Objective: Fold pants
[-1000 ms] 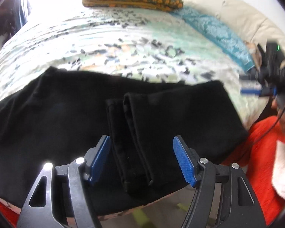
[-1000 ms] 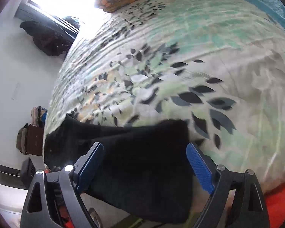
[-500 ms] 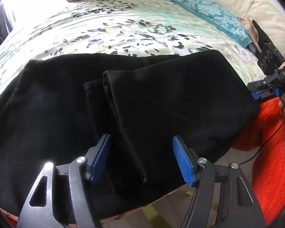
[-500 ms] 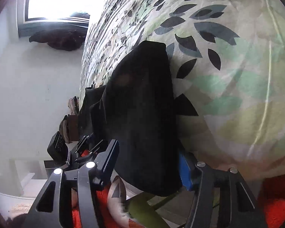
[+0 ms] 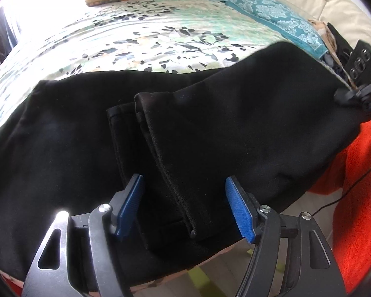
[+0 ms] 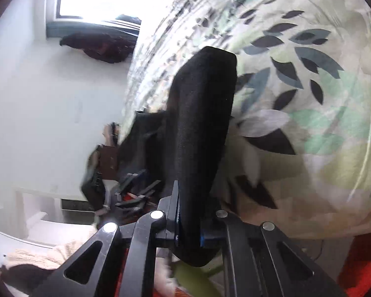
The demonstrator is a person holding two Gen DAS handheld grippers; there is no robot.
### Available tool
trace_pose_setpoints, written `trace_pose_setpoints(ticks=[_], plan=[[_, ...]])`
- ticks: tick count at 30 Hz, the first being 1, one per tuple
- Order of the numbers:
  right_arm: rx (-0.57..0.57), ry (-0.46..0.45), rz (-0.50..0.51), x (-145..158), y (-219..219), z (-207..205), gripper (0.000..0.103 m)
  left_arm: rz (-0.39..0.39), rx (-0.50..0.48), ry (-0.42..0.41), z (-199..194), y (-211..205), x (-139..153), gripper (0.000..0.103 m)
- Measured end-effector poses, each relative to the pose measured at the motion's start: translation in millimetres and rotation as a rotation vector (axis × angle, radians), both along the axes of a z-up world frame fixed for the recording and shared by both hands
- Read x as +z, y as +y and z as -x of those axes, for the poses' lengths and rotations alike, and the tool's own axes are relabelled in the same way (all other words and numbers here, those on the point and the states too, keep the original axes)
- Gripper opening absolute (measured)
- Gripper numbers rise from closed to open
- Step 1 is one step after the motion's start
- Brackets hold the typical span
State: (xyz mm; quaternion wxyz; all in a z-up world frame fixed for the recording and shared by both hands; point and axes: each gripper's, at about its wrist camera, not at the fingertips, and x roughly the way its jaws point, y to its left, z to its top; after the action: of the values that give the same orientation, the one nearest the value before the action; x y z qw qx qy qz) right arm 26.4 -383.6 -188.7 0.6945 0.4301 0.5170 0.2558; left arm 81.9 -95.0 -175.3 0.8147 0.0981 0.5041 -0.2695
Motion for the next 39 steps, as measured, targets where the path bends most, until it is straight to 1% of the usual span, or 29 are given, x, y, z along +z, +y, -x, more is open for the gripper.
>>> trace_pose_setpoints(ticks=[2, 5, 7, 8, 9, 10, 12, 15, 17, 19, 22, 25, 27, 29, 31, 34, 35, 36, 37, 38, 39], plan=[[-0.006, -0.046, -0.082, 14, 12, 3, 0.011, -0.006, -0.011, -0.012, 2, -2, 0, 0.074], [-0.007, -0.104, -0.2, 33, 36, -1, 0.011, 0.018, -0.003, -0.003, 3, 1, 2, 0.075], [0.016, -0.128, -0.245, 45, 61, -10, 0.011, 0.039, 0.019, 0.043, -1, 11, 8, 0.075], [0.034, -0.14, -0.266, 51, 74, -16, 0.011, 0.038, 0.051, 0.081, -6, 21, 13, 0.075], [0.047, -0.151, -0.282, 57, 87, -22, 0.011, 0.038, 0.093, 0.117, -11, 34, 19, 0.074], [0.06, -0.164, -0.293, 64, 98, -29, 0.011, 0.072, 0.163, 0.135, -17, 57, 29, 0.071], [0.091, -0.198, -0.283, 82, 124, -47, 0.011, 0.19, 0.337, 0.119, -27, 119, 57, 0.071], [0.158, -0.231, -0.255, 105, 169, -76, 0.011, 0.279, 0.58, 0.049, -35, 214, 95, 0.072], [0.215, -0.239, -0.245, 113, 207, -96, 0.011, 0.305, 0.701, -0.013, -32, 267, 117, 0.074], [0.272, -0.244, -0.224, 119, 248, -114, 0.011, 0.326, 0.793, -0.081, -24, 311, 137, 0.075], [0.367, -0.235, -0.191, 117, 317, -139, 0.011, 0.365, 0.896, -0.138, -10, 358, 152, 0.077], [0.463, -0.218, -0.154, 103, 386, -159, 0.011, 0.394, 0.967, -0.148, 1, 389, 152, 0.077], [0.52, -0.204, -0.114, 88, 426, -169, 0.011, 0.389, 0.994, -0.147, 4, 401, 147, 0.077], [0.555, -0.166, -0.075, 67, 462, -178, 0.011, 0.37, 1.006, -0.146, 10, 406, 140, 0.077], [0.586, -0.152, -0.028, 50, 497, -183, 0.012, 0.372, 1.012, -0.136, 13, 411, 135, 0.077], [0.6, -0.131, 0.005, 39, 524, -184, 0.012, 0.366, 1.024, -0.128, 17, 418, 130, 0.077], [0.6, -0.129, 0.019, 35, 532, -185, 0.013, 0.359, 1.025, -0.126, 17, 420, 128, 0.077], [0.595, -0.123, 0.019, 33, 533, -187, 0.022, 0.355, 1.026, -0.123, 17, 422, 126, 0.077], [0.59, -0.115, 0.018, 30, 542, -185, 0.026, 0.354, 1.027, -0.119, 17, 425, 125, 0.077], [0.586, -0.111, 0.021, 31, 548, -185, 0.042, 0.355, 1.028, -0.116, 16, 427, 124, 0.077], [0.587, -0.11, 0.017, 32, 554, -183, 0.072, 0.359, 1.028, -0.117, 16, 428, 126, 0.077]])
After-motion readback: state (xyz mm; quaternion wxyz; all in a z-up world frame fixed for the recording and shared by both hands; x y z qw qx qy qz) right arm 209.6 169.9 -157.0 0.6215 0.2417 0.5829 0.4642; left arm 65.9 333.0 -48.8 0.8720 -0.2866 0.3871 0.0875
